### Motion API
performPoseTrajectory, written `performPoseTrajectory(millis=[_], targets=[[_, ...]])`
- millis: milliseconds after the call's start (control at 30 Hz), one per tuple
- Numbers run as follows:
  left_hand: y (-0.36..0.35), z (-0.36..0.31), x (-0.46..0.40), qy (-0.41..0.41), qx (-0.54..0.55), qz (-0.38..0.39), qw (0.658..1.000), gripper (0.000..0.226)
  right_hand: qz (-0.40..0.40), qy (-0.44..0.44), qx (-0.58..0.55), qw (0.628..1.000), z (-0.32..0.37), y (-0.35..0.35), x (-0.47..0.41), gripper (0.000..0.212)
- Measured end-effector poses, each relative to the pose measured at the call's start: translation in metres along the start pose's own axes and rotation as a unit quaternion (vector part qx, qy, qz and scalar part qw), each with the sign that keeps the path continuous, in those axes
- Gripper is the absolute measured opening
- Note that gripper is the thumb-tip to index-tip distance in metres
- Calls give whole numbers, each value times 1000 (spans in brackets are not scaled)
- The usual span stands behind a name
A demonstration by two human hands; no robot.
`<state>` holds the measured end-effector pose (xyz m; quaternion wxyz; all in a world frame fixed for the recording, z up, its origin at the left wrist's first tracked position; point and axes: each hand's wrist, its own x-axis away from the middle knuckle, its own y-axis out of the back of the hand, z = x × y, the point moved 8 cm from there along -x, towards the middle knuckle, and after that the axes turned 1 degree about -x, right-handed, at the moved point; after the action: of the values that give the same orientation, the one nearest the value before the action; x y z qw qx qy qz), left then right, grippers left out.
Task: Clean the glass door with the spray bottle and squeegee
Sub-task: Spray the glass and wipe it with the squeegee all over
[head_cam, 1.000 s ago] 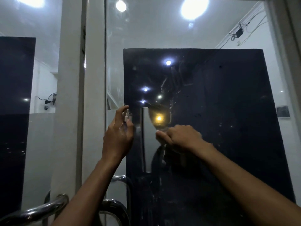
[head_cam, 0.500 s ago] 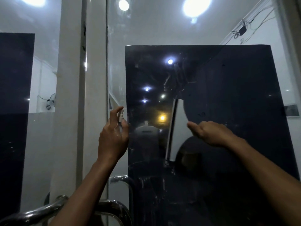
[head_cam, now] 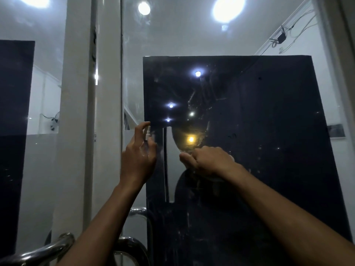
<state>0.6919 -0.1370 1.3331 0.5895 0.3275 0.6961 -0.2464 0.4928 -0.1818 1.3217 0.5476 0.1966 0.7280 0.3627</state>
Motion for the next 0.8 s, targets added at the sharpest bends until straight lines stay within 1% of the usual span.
performPoseTrajectory(millis=[67, 167, 233, 300, 400, 533, 600, 700, 800], targets=[[-4, 0, 3, 5, 11, 11, 1000, 41, 5, -36, -16, 999, -30, -3, 11, 82], [-9, -1, 7, 9, 16, 21, 1000, 41, -9, -102, -15, 995, -90, -1, 40, 80], [-11, -3, 8, 9, 14, 15, 1000, 41, -22, -148, -21, 988, -124, 3, 65, 83], [-13, -5, 8, 10, 17, 16, 1000, 41, -39, -174, -34, 983, -143, 8, 81, 87], [-16, -10, 3, 2, 23, 19, 1000, 40, -63, -159, -58, 984, -136, 15, 83, 89], [-13, -18, -20, -6, 12, -4, 1000, 39, -100, -110, -72, 986, -96, 33, 62, 85], [-9, -22, -38, -6, 10, -18, 1000, 39, -91, -95, -91, 987, -78, 40, 51, 82], [1, -31, -68, -23, 6, -49, 999, 39, -79, -79, -108, 988, -61, 47, 38, 67], [11, -36, -97, -29, -9, -81, 996, 38, -80, -72, -118, 987, -54, 54, 28, 64]])
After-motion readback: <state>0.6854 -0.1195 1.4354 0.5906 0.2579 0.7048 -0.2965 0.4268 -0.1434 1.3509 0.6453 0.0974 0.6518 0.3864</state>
